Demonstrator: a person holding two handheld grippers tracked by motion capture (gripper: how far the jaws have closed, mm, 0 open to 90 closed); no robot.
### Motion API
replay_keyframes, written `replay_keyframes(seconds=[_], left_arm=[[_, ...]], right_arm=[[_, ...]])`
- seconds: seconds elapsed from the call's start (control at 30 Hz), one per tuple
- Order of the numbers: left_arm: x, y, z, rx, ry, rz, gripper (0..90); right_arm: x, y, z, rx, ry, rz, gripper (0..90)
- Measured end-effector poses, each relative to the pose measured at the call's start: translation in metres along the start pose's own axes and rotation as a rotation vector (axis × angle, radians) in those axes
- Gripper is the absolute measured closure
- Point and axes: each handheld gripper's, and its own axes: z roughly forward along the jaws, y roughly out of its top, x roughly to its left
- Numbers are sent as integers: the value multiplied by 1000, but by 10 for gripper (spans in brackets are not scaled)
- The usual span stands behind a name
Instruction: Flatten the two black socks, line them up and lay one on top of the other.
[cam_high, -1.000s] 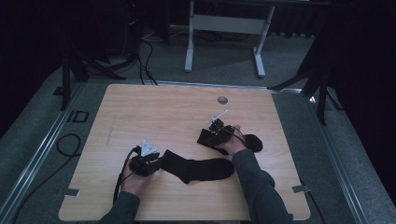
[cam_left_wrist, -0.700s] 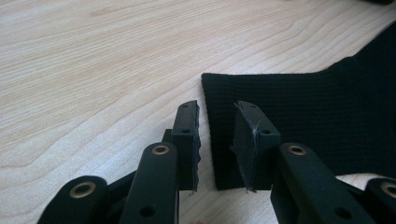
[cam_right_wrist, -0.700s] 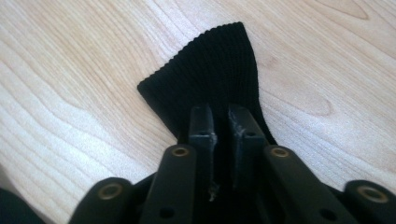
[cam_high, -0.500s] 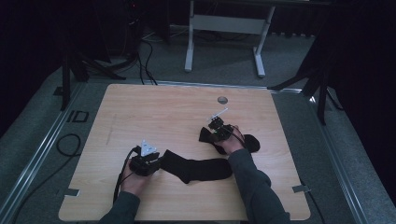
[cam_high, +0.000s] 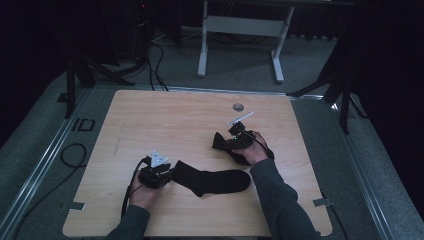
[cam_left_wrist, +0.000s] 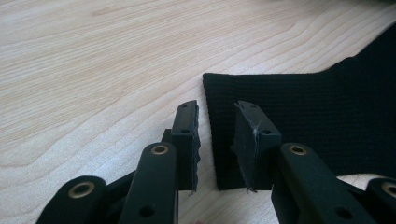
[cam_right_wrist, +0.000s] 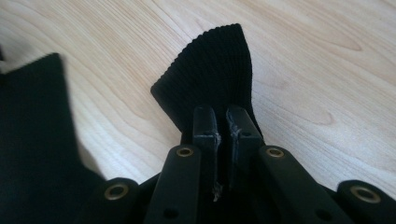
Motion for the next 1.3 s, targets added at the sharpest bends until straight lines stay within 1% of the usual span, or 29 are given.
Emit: replay_keyframes(seconds=[0.17,0.27,0.33,0.4,0.43,0.53,0.57,0.6,0.63,0.67,0.7,1.0,1.03,1.3], left_arm=[[0,0,0,3,0,2,702],[-1,0,1,3,-1,3,702],[-1,0,0,2,0,3,702],[0,0,0,2,1,3,702],[0,0,0,2,1,0,703],[0,0,0,0,2,0,702],[0,0,0,0,2,0,702],[0,0,0,0,1,0,702],[0,0,0,-2,1,0,703],[0,0,0,-1,1,1,702],[0,0,0,-1,1,0,702],[-1,0,0,0,-1,1,703],[0,0,0,0,0,1,703],[-1,0,0,3,-1,3,702]], right_arm=[[5,0,-21,-46,39,-20,840],[8,0,-31,-57,44,-39,840],[11,1,-36,-57,40,-55,840],[12,1,-39,-61,38,-60,840],[16,3,-47,-76,38,-81,840],[23,7,-58,-102,44,-105,840],[23,7,-58,-102,44,-105,840],[25,8,-62,-112,45,-116,840],[30,11,-70,-129,45,-136,840],[33,12,-74,-137,40,-152,840],[35,13,-78,-150,40,-161,840],[49,18,-105,-212,35,-215,840],[50,18,-107,-215,36,-214,840],[62,15,-128,-258,30,-256,839]])
